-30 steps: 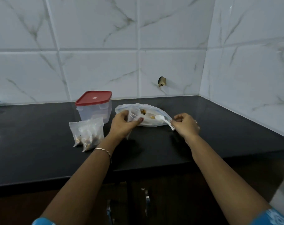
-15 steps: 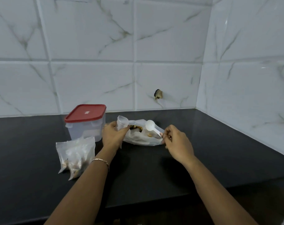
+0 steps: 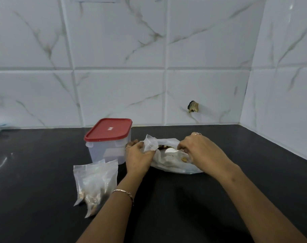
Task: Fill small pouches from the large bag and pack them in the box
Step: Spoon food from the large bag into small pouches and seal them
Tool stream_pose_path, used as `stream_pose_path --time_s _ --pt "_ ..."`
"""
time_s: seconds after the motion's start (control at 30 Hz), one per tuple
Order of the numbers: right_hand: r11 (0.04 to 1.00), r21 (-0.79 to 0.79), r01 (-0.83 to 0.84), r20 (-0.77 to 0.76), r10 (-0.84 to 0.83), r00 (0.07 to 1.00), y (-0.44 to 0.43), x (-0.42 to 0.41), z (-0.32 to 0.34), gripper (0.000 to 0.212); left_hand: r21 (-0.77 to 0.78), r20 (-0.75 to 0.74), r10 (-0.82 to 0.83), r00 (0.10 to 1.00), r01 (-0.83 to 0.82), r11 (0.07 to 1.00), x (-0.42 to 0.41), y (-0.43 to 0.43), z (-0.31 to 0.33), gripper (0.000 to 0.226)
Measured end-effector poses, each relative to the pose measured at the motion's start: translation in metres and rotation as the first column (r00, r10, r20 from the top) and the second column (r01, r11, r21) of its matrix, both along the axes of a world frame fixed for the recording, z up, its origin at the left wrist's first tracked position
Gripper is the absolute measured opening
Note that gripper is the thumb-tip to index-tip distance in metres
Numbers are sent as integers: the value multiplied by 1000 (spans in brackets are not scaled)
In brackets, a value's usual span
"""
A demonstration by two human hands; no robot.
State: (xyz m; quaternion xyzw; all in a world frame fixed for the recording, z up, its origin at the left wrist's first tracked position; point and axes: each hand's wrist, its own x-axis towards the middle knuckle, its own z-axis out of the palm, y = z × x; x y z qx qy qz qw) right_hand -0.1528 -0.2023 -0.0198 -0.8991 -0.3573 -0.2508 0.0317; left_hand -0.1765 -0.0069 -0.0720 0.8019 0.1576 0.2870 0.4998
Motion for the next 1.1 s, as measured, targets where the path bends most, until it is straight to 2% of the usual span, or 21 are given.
stream_pose_path --time_s 0.07,0.13,0.2,0.33,0.47,0.73,0.87,0.97,1.1 --pt "998 -53 33 -57 -36 998 2 4 4 33 7 -28 30 999 -29 1000 3 3 -2 53" --pt "995 -94 26 -99 -36 994 11 8 4 45 33 -38 43 998 -42 999 4 2 -2 43" --pt "993 -115 9 -113 -23 993 20 10 4 48 62 -15 38 999 -37 997 2 2 0 36" --pt "985 -170 45 -32 -51 998 39 7 7 29 72 -29 32 999 -29 997 3 4 -1 37" --pt "987 -141 79 -50 -86 995 54 6 4 17 72 -61 9 998 -5 997 3 5 -3 44" --pt "967 -201 160 -32 -169 985 61 7 2 16 -23 -44 -37 998 36 999 3 5 -2 61" --pt "939 -294 175 -114 -217 970 64 16 5 19 -24 -69 -50 996 48 999 4 6 -3 70" --pt "926 -359 118 -158 -184 970 68 23 1 23 4 -90 -92 992 93 996 3 8 -4 79" --pt "945 -321 53 -30 -66 997 57 18 -8 23 -1 -68 -148 987 148 989 3 9 -3 75"
